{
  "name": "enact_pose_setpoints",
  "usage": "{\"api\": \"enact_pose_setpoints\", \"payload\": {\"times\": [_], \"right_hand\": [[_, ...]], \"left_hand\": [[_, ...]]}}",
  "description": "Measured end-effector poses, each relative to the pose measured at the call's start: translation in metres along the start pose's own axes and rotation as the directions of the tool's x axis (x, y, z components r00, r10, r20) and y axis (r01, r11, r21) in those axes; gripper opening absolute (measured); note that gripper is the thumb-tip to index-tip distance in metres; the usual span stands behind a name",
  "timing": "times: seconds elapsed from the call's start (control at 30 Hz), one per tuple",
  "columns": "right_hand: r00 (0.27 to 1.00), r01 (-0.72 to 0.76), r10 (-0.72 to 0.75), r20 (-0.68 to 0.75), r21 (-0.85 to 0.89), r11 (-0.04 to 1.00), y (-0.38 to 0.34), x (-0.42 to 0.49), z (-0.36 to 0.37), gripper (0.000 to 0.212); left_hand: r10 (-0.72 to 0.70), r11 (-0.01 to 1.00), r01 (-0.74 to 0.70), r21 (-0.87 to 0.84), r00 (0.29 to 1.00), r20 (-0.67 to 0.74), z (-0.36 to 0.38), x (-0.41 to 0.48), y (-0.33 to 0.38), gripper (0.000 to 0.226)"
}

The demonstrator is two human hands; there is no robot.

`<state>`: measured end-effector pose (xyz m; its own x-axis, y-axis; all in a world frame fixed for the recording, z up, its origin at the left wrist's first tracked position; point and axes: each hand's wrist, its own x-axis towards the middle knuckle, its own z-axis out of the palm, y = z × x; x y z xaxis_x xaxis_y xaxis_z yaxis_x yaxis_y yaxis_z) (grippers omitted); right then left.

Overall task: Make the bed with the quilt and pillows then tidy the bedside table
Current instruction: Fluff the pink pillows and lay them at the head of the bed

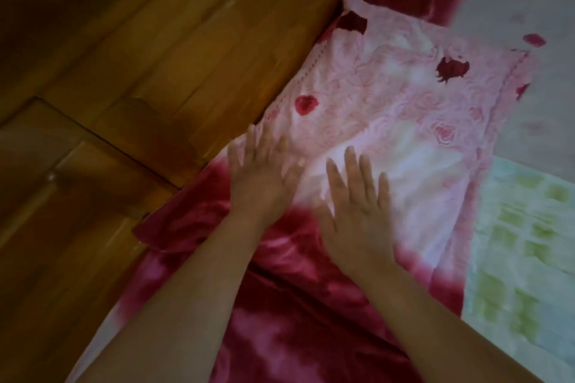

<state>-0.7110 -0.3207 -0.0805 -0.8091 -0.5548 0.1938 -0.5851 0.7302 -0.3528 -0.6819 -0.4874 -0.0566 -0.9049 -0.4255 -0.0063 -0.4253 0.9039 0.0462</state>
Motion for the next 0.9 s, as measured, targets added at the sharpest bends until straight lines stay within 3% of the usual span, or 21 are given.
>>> {"api": "enact_pose_setpoints", "payload": {"times": [0.03, 0.07, 0.13, 0.17, 0.2, 0.33, 0.4, 0.47, 0.5, 0.53, 0.57, 0.6, 0.63, 0.67, 0.7, 0.73, 0.77, 0.8, 0.83, 0.87, 0.9], "right_hand": [[0.999, 0.033, -0.033, -0.021, 0.027, 0.999, -0.002, -0.006, -0.004, 0.058], [0.995, 0.095, -0.095, 0.014, 0.019, 0.995, 0.001, -0.019, -0.002, 0.059], [0.947, 0.233, -0.217, 0.237, -0.040, 0.972, 0.007, -0.041, 0.021, 0.066], [0.922, 0.245, -0.214, 0.323, -0.056, 0.968, 0.009, -0.044, 0.032, 0.069], [0.922, 0.206, -0.166, 0.350, -0.080, 0.975, 0.009, -0.040, 0.040, 0.070], [0.944, 0.102, -0.068, 0.321, -0.091, 0.991, -0.004, -0.027, 0.035, 0.072], [0.945, 0.120, -0.096, 0.312, -0.057, 0.991, -0.001, -0.032, 0.035, 0.076], [0.958, 0.064, -0.063, 0.279, 0.004, 0.998, -0.015, -0.029, 0.026, 0.078], [0.978, -0.007, 0.001, 0.209, 0.028, 1.000, -0.026, -0.025, 0.016, 0.077], [0.992, -0.052, 0.045, 0.115, 0.057, 0.997, -0.037, -0.020, 0.002, 0.072], [0.998, -0.058, 0.056, 0.031, 0.084, 0.995, -0.047, -0.019, -0.009, 0.066], [0.999, -0.029, 0.031, -0.017, 0.106, 0.994, -0.049, -0.023, -0.013, 0.060], [0.999, 0.045, -0.044, -0.017, 0.106, 0.993, -0.052, -0.030, -0.006, 0.057], [0.993, 0.102, -0.105, 0.053, 0.058, 0.993, -0.040, -0.043, 0.003, 0.058], [0.972, 0.158, -0.156, 0.177, 0.006, 0.987, -0.036, -0.053, 0.016, 0.062], [0.947, 0.164, -0.148, 0.283, -0.031, 0.986, -0.029, -0.060, 0.024, 0.068], [0.952, 0.136, -0.117, 0.282, -0.046, 0.990, -0.025, -0.059, 0.029, 0.069], [0.970, 0.089, -0.085, 0.228, -0.009, 0.996, -0.029, -0.052, 0.023, 0.066], [0.988, 0.074, -0.075, 0.138, 0.011, 0.997, -0.034, -0.046, 0.017, 0.063], [0.994, 0.055, -0.058, 0.097, 0.030, 0.998, -0.037, -0.043, 0.008, 0.060], [0.993, 0.049, -0.053, 0.104, 0.034, 0.998, -0.033, -0.045, 0.011, 0.058]], "left_hand": [[-0.030, 1.000, 0.031, 0.004, 0.988, -0.152, -0.002, -0.007, -0.004, 0.061], [-0.016, 0.999, 0.021, 0.028, 0.985, -0.169, 0.004, -0.018, -0.005, 0.062], [0.037, 0.998, -0.047, 0.049, 0.983, 0.183, 0.022, -0.043, -0.014, 0.067], [0.002, 0.999, -0.013, 0.029, 0.933, 0.359, 0.026, -0.043, -0.018, 0.068], [-0.028, 1.000, 0.031, 0.001, 0.903, 0.429, 0.027, -0.033, -0.020, 0.068], [-0.017, 0.993, 0.056, -0.107, 0.942, 0.335, 0.007, -0.016, -0.021, 0.063], [0.002, 0.994, 0.039, -0.102, 0.928, 0.373, 0.008, -0.030, -0.026, 0.063], [-0.033, 0.992, 0.055, -0.111, 0.982, 0.188, 0.000, -0.047, -0.035, 0.063], [-0.079, 0.991, 0.075, -0.113, 0.996, -0.032, -0.007, -0.052, -0.038, 0.064], [-0.140, 0.984, 0.103, -0.145, 0.952, -0.272, -0.015, -0.055, -0.040, 0.064], [-0.197, 0.977, 0.139, -0.164, 0.884, -0.424, -0.016, -0.061, -0.042, 0.063], [-0.214, 0.976, 0.169, -0.141, 0.878, -0.428, -0.011, -0.069, -0.043, 0.064], [-0.186, 0.982, 0.168, -0.088, 0.944, -0.273, -0.003, -0.079, -0.048, 0.070], [-0.119, 0.991, 0.117, -0.062, 0.992, -0.031, 0.015, -0.082, -0.039, 0.081], [-0.059, 0.998, 0.064, -0.018, 0.975, 0.213, 0.034, -0.085, -0.043, 0.089], [-0.017, 1.000, 0.020, -0.004, 0.914, 0.405, 0.045, -0.086, -0.047, 0.084], [0.006, 1.000, -0.009, 0.006, 0.906, 0.423, 0.048, -0.081, -0.047, 0.071], [0.073, 0.996, -0.083, 0.015, 0.941, 0.330, 0.040, -0.071, -0.047, 0.059], [0.070, 0.997, -0.073, 0.018, 0.989, 0.133, 0.031, -0.066, -0.046, 0.054], [-0.032, 0.999, 0.032, -0.013, 0.999, 0.004, 0.021, -0.065, -0.041, 0.054], [-0.069, 0.996, 0.069, -0.058, 0.998, 0.013, 0.011, -0.065, -0.032, 0.060]]}}
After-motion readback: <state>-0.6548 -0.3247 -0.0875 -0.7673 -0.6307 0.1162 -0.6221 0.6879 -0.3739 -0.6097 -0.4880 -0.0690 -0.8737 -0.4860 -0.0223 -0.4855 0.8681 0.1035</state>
